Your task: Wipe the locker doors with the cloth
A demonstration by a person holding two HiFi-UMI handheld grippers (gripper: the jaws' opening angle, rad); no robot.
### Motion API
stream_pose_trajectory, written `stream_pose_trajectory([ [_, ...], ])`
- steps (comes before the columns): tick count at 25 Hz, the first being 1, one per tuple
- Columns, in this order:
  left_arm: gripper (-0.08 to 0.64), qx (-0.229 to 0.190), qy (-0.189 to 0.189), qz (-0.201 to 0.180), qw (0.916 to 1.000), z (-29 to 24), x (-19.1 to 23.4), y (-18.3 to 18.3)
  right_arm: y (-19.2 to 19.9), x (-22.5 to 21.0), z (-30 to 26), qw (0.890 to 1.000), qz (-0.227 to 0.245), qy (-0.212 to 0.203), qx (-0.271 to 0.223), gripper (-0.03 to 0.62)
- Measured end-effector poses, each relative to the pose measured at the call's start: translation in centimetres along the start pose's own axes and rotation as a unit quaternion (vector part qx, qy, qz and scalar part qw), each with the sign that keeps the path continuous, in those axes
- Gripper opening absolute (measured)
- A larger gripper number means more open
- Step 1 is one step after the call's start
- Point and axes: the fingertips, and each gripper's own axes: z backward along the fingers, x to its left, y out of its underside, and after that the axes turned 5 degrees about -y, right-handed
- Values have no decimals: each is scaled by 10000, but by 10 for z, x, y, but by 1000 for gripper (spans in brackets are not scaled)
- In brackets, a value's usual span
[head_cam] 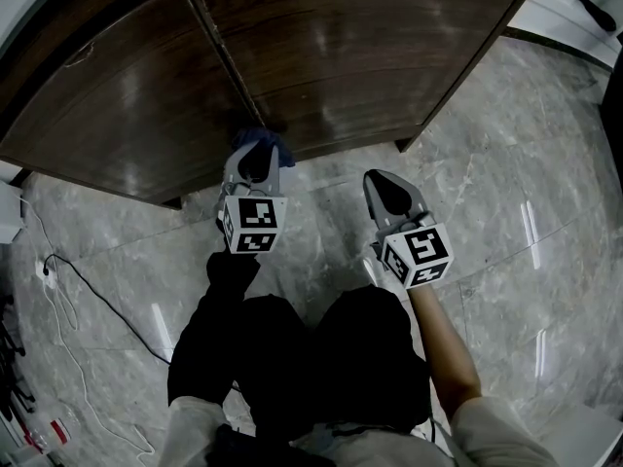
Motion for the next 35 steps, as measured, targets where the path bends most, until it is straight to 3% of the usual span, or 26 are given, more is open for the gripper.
stream_pose_trajectory([
  [12, 67, -867, -310, 214, 9955, 31, 35, -108, -8, 1, 8, 9999, -38, 13, -123, 25],
  [30, 67, -2119, -649, 96, 9751, 68, 72, -240, -10, -12, 17, 9998, -93, 49, -176, 25],
  [35, 67, -2253, -646, 84, 9721, 75, 76, -266, -8, -17, 20, 9998, -122, 71, -169, 25],
])
